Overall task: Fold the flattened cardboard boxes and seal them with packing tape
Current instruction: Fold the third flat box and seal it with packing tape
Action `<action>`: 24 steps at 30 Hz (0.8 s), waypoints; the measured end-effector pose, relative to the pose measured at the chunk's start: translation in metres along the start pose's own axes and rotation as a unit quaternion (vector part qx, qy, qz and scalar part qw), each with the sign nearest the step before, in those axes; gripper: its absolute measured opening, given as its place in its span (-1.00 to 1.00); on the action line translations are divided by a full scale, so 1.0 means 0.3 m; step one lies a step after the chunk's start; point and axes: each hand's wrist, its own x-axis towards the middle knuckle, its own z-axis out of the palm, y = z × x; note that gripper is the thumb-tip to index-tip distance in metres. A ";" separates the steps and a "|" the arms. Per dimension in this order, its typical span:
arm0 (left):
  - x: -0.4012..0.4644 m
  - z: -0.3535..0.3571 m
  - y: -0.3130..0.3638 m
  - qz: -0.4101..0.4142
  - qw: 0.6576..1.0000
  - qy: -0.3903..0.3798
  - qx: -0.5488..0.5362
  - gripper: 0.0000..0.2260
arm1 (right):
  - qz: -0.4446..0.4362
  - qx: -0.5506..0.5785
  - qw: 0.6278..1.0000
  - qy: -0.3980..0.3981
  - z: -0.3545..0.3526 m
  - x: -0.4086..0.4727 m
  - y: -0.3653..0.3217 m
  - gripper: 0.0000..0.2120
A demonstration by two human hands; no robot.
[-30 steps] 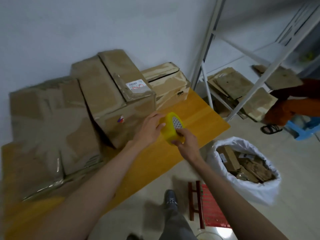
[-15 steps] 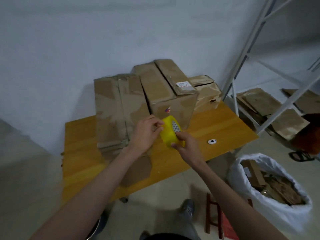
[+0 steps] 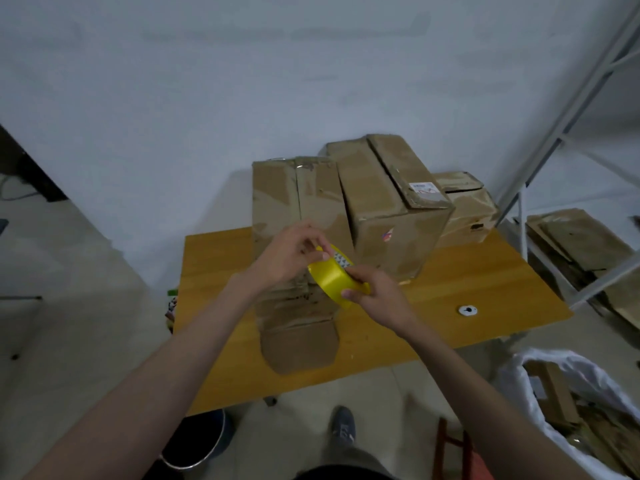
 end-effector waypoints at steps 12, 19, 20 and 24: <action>0.218 -0.175 -0.041 -0.119 0.990 0.010 -0.074 -0.94 | 0.020 0.081 0.996 0.009 -0.082 0.211 -0.078 -0.44; 0.367 -0.280 -0.038 -0.158 0.984 -0.054 -0.055 -0.73 | 0.072 0.252 0.964 -0.037 -0.091 0.335 -0.059 -0.57; 0.389 -0.290 -0.037 -0.164 0.984 -0.046 -0.042 -0.71 | 0.072 0.263 0.961 -0.052 -0.089 0.355 -0.061 -0.64; 0.460 -0.313 -0.045 -0.191 0.981 -0.019 0.002 -0.68 | 0.073 0.262 0.959 -0.081 -0.067 0.433 -0.066 -0.78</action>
